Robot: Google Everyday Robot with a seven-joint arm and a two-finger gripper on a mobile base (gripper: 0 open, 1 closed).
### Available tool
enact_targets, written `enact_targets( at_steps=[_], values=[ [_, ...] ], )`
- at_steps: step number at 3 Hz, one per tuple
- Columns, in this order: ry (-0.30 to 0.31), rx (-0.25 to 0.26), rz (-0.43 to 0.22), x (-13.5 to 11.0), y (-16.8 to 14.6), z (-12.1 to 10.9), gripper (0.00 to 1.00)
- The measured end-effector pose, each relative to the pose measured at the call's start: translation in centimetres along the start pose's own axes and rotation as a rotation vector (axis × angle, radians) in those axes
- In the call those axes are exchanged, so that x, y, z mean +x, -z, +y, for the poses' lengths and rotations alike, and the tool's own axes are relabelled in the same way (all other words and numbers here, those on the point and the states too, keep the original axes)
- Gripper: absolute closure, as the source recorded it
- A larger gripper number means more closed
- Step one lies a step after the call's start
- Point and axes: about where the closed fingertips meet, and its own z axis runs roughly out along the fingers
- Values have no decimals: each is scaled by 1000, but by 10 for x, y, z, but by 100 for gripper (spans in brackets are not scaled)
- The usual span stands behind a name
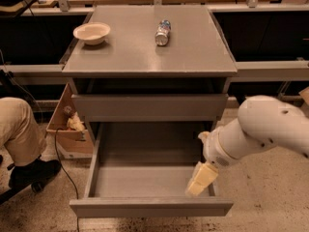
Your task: Close middle drawer
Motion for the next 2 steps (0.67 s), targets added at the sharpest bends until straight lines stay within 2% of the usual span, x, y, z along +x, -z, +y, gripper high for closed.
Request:
enact_targets(
  at_steps=[2],
  values=[
    [-52, 16, -81, 38, -62, -12, 0]
  ],
)
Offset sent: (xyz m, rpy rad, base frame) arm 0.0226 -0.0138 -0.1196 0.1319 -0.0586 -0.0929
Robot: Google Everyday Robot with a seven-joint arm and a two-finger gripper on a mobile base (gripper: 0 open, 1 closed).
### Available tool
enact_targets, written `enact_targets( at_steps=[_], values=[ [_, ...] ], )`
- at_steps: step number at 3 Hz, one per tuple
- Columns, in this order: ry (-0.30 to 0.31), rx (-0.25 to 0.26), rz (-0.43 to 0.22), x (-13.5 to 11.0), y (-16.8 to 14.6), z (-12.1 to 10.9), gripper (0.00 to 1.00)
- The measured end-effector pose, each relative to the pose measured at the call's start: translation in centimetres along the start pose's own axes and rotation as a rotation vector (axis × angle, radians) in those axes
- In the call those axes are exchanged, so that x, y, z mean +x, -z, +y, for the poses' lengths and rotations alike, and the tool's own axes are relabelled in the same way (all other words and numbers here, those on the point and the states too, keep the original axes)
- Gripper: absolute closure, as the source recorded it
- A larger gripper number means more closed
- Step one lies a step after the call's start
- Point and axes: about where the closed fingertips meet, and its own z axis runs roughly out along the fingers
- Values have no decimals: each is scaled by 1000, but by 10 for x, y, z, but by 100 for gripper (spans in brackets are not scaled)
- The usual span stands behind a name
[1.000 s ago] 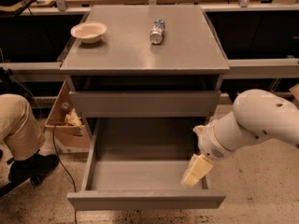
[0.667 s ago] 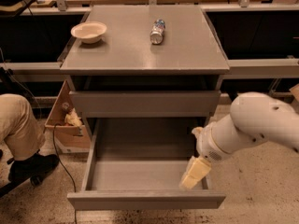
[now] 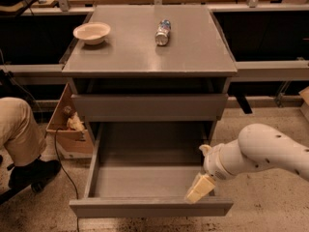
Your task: Close middle drawer
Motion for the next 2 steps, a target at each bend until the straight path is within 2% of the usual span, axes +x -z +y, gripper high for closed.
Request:
enact_targets(
  at_steps=[1, 2],
  values=[
    [8, 31, -43, 32, -51, -13, 0],
    [12, 46, -77, 53, -85, -22, 0]
  ],
)
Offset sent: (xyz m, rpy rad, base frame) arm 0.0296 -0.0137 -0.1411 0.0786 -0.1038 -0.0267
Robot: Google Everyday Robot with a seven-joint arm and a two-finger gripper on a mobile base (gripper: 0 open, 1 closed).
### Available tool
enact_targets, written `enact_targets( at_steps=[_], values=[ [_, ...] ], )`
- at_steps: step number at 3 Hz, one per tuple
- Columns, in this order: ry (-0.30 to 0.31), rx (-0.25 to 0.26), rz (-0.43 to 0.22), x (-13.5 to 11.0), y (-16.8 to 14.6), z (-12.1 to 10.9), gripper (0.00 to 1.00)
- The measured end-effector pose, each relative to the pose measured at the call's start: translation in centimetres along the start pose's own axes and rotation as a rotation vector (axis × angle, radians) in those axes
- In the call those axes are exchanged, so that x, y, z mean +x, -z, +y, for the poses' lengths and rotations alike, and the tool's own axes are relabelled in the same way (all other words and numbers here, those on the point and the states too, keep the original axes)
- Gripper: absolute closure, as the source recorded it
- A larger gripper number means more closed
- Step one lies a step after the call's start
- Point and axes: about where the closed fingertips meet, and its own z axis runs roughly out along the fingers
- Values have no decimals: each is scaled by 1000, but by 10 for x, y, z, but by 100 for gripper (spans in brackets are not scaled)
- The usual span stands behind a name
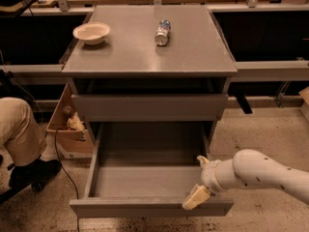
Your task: Close middle drawer
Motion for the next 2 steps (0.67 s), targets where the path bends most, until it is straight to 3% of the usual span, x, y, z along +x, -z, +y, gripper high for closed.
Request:
enact_targets(
  at_steps=[2],
  values=[
    [0, 1, -51, 36, -63, -13, 0]
  ],
)
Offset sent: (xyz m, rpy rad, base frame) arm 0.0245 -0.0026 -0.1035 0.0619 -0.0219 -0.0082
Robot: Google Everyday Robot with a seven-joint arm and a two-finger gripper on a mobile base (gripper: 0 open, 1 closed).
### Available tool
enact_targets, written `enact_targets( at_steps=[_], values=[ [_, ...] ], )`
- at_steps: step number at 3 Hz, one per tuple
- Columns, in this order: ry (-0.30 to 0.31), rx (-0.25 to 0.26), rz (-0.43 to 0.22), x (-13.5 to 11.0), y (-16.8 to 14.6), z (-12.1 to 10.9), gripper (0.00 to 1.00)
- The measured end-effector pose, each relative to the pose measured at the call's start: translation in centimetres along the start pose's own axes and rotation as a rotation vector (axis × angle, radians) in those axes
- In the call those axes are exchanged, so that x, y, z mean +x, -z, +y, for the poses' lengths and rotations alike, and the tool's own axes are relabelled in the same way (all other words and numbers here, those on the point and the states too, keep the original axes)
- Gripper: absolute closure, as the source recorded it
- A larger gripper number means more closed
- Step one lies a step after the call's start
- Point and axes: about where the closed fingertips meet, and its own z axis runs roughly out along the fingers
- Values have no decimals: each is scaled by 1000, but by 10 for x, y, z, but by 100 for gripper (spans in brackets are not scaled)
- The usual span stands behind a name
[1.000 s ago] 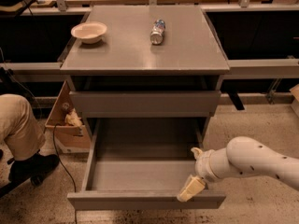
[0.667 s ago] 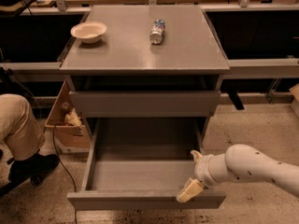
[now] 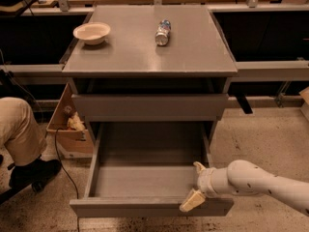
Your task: Close middle drawer
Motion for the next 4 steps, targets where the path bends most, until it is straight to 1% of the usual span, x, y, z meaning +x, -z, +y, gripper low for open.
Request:
enact_targets(
  at_steps=[1, 2, 4],
  values=[
    [-3, -5, -28, 8, -27, -10, 4],
    [1, -6, -39, 6, -32, -14, 27],
    [3, -7, -41, 0, -25, -12, 74]
  ],
)
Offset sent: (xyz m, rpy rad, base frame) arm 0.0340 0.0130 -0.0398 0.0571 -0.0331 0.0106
